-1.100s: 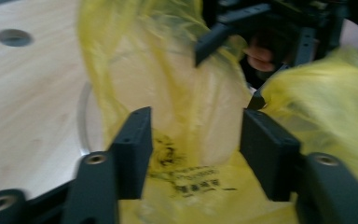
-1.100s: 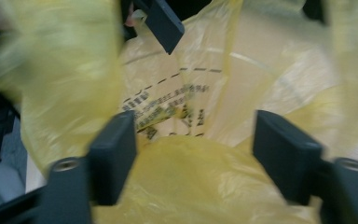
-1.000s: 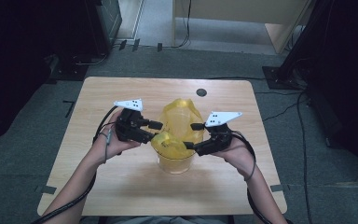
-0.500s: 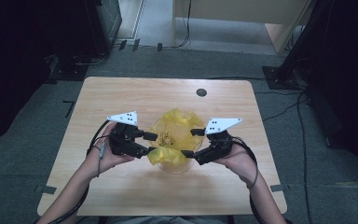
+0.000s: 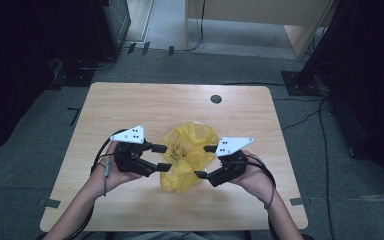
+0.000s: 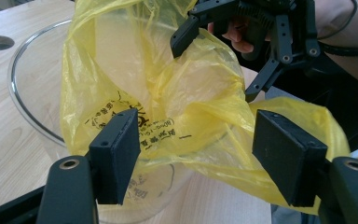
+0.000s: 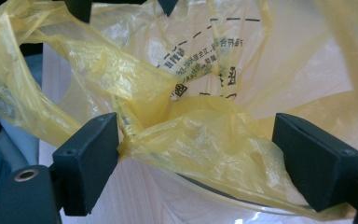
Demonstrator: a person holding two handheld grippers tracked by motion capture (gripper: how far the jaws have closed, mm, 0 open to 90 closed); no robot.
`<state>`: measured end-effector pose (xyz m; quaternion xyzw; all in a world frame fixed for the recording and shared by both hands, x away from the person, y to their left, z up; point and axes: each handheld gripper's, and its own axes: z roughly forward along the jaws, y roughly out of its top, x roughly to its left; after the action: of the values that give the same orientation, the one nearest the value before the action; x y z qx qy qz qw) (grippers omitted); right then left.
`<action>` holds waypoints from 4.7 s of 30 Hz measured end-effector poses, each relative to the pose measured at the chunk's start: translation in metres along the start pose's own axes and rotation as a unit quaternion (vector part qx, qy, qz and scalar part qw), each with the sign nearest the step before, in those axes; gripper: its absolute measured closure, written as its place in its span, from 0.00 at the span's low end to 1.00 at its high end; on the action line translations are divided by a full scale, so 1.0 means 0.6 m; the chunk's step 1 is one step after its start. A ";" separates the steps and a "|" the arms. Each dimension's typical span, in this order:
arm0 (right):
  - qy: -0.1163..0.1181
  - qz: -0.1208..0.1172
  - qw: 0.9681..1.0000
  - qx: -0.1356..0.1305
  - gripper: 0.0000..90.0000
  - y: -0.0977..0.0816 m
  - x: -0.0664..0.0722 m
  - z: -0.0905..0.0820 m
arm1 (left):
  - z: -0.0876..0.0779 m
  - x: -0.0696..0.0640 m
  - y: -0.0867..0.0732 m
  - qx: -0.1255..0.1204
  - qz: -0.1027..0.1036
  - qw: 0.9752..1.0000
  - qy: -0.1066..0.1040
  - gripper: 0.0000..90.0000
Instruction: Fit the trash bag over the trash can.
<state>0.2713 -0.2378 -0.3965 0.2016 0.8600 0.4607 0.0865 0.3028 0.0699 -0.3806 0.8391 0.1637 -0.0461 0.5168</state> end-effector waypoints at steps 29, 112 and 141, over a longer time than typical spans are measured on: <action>0.002 -0.026 0.999 -0.046 0.17 -0.005 -0.014 -0.021 | 0.038 0.034 -0.044 0.063 -0.057 0.994 0.066 0.50; -0.045 -0.021 0.993 -0.109 0.42 0.067 -0.066 -0.071 | 0.018 0.024 0.104 -0.042 0.058 0.997 0.025 0.59; -0.071 0.020 0.996 -0.049 0.31 0.035 -0.151 0.022 | 0.074 0.122 0.069 -0.031 -0.004 0.997 0.077 0.50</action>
<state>0.3630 -0.2560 -0.3899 0.2468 0.8238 0.4884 0.1480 0.3889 0.0305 -0.3839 0.8229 0.2075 0.0222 0.5284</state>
